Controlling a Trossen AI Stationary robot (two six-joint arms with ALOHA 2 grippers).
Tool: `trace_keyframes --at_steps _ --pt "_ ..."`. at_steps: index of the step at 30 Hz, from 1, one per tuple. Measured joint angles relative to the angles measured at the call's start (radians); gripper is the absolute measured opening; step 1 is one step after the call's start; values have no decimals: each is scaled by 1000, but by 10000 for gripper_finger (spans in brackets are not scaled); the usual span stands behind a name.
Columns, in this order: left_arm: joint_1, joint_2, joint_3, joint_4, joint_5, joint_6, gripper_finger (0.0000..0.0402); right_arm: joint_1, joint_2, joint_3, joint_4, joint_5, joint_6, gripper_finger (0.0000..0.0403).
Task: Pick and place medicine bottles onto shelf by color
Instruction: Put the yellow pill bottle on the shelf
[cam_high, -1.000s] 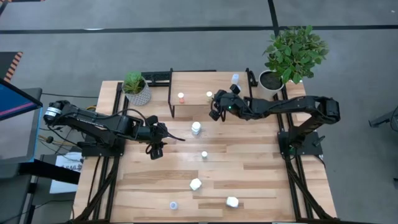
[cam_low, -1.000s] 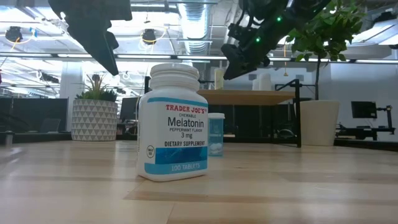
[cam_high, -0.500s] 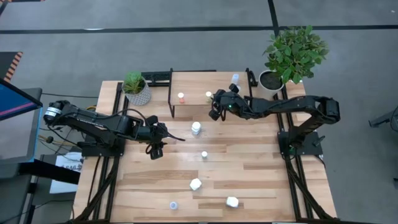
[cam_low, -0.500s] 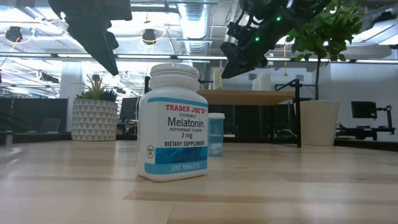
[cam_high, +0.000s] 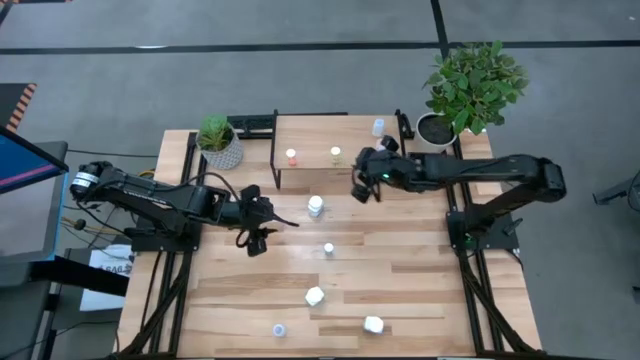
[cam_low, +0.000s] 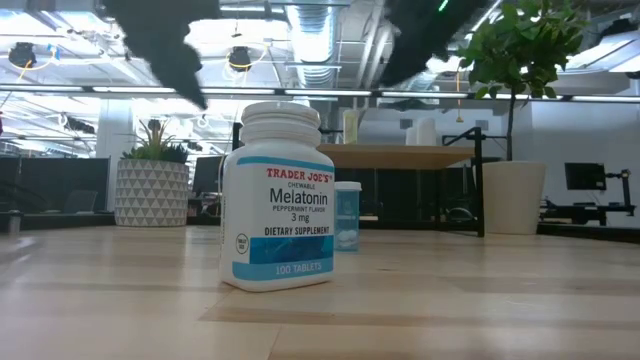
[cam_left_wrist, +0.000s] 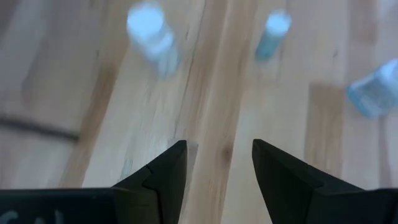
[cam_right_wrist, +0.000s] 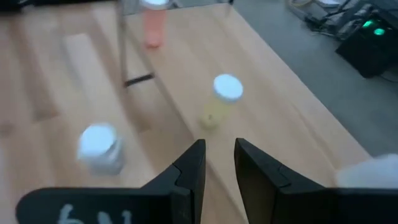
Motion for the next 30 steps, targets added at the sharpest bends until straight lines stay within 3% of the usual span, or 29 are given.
trace_keyframes --at_steps 7,12,24,27,30 --pt "14 64 5 472 -17 262 169 125 -161 126 -393 -123 108 107" --pt "59 183 71 695 -3 415 169 215 -261 128 -585 -127 251 107" --pt "128 545 353 768 -10 467 169 351 -321 128 -848 -121 468 107" --pt "130 632 430 772 -63 473 169 368 -318 127 -879 -120 485 107" --pt "130 708 500 766 -178 511 169 382 -317 127 -889 -119 486 107"
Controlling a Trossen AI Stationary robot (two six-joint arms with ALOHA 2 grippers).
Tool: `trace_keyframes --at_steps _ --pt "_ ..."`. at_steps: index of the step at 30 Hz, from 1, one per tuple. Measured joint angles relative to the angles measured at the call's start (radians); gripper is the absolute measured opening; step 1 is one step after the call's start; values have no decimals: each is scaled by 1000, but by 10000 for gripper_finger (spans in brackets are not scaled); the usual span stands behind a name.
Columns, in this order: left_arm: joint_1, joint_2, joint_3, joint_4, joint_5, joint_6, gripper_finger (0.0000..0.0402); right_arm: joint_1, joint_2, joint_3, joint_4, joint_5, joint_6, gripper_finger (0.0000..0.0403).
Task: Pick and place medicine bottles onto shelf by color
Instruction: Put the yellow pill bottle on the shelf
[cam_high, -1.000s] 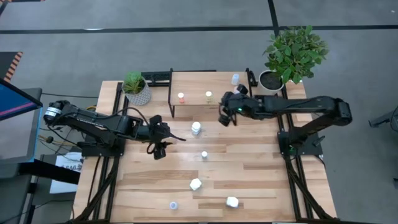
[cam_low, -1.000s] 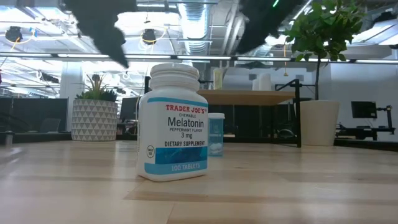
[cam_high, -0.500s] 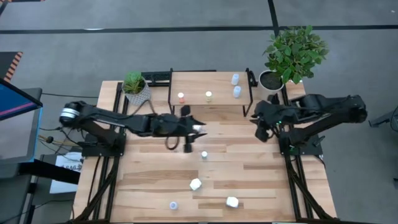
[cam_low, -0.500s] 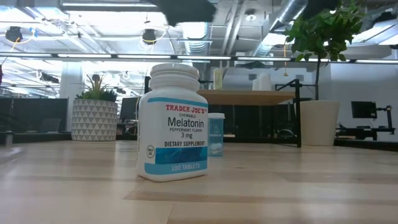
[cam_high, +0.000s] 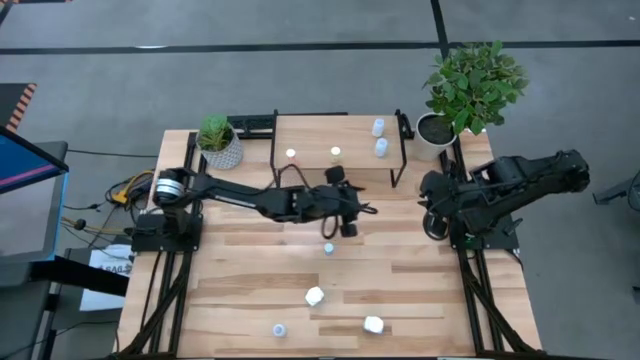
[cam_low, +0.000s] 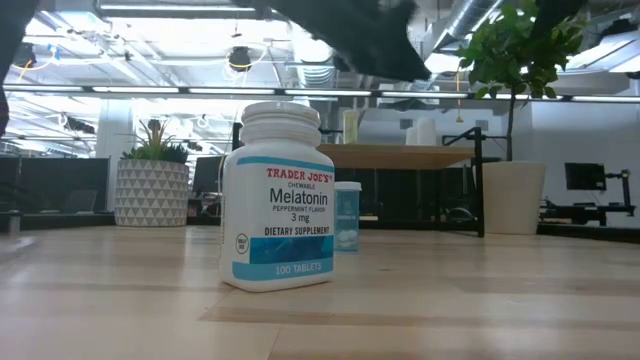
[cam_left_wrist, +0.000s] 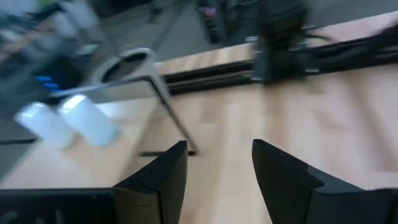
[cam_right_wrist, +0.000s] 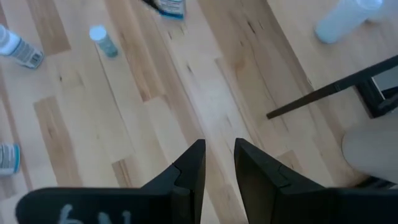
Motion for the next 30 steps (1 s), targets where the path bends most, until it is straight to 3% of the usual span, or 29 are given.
trace_keyframes --at_steps 6,10,23,30 --pt "0 108 109 -22 -283 92 169 19 0 0 -29 0 -1 107" --pt "6 166 148 -23 -380 114 153 23 0 0 -43 19 -1 107" --pt "51 186 160 -44 -462 152 14 22 0 0 -49 49 -4 107" --pt "87 185 160 -93 -464 138 5 22 0 0 -48 49 -3 107"
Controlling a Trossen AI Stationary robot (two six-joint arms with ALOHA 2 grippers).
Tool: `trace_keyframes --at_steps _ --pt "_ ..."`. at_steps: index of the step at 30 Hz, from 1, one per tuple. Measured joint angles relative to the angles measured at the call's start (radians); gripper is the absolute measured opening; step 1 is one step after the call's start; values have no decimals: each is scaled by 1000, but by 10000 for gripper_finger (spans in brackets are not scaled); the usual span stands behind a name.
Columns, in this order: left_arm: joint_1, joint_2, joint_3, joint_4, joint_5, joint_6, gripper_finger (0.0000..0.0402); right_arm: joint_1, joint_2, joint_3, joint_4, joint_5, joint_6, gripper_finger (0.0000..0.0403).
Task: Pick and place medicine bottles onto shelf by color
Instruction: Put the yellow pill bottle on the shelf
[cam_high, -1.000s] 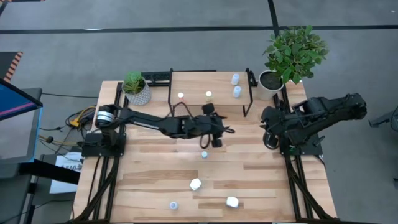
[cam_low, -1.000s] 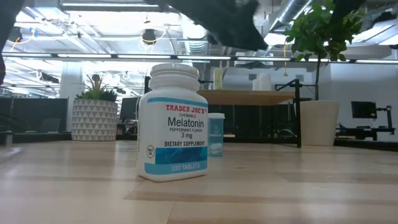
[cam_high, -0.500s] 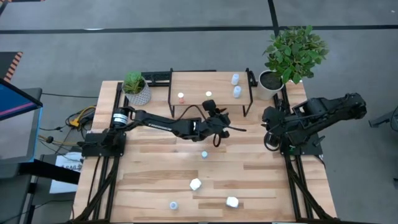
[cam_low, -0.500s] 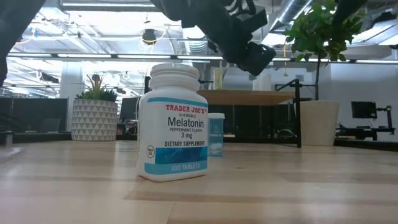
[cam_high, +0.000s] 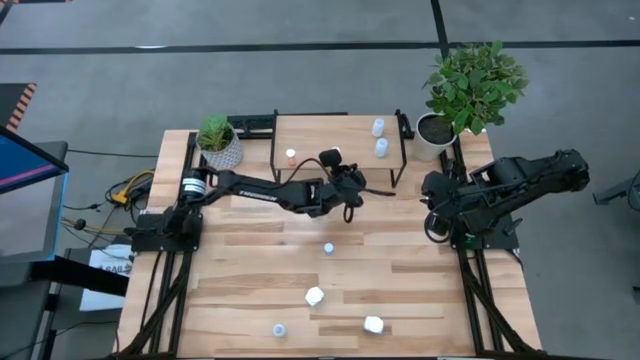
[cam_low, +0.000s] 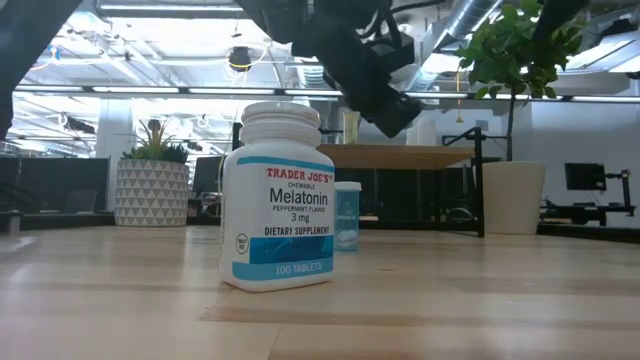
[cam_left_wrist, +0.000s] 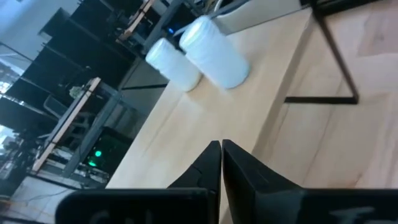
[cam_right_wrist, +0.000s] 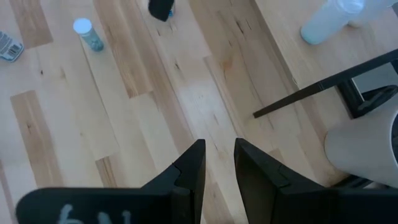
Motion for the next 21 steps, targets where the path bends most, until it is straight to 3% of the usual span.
trace_keyframes --at_steps 21 --pt "34 -1 0 -79 -126 -24 0 0 0 0 0 0 1 107"
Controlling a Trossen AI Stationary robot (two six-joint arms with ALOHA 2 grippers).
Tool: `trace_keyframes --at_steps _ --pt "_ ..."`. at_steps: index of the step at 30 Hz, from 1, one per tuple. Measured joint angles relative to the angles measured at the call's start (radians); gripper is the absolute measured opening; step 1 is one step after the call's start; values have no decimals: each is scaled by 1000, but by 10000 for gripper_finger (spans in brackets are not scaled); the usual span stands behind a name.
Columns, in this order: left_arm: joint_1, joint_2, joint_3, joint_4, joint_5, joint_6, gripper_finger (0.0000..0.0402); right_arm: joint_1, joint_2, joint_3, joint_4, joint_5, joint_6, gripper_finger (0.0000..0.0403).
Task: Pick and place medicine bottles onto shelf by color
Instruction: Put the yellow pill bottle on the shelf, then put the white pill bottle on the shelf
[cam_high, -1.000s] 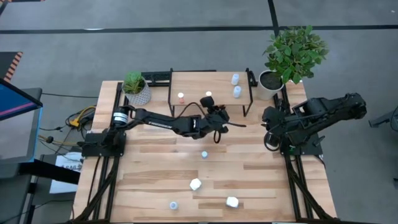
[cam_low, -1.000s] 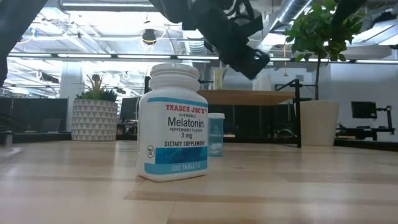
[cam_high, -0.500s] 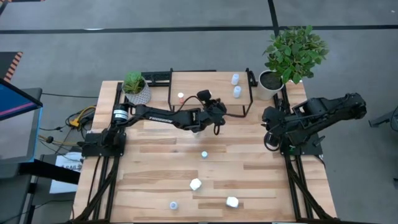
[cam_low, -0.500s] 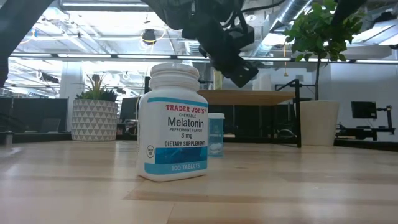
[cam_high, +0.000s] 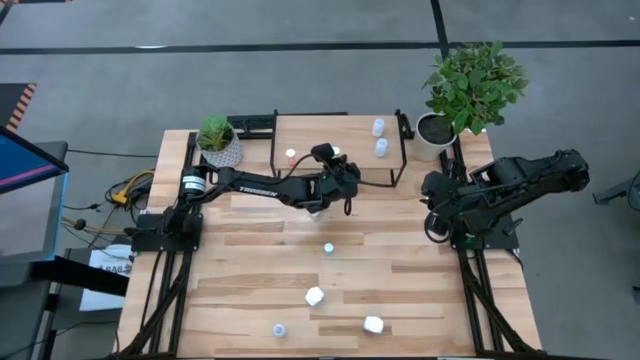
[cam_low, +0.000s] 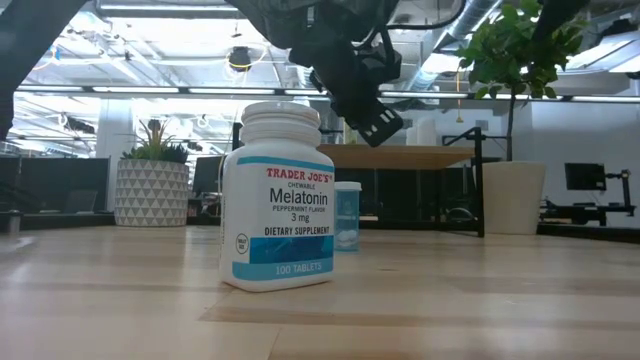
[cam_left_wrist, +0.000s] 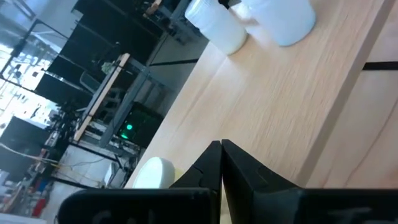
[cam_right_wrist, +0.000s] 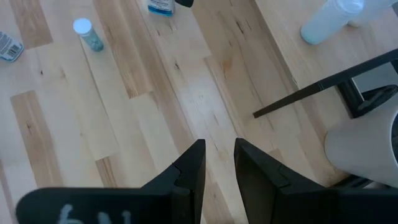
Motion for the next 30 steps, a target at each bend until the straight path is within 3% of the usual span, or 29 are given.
trace_keyframes --at_steps 10,16,30 --pt "1 0 0 -24 -22 17 0 0 0 0 0 0 1 107" --pt "1 0 0 -29 58 -14 0 0 0 0 0 0 1 107" --pt "1 0 -1 -72 23 -31 0 0 0 0 1 0 -1 107"
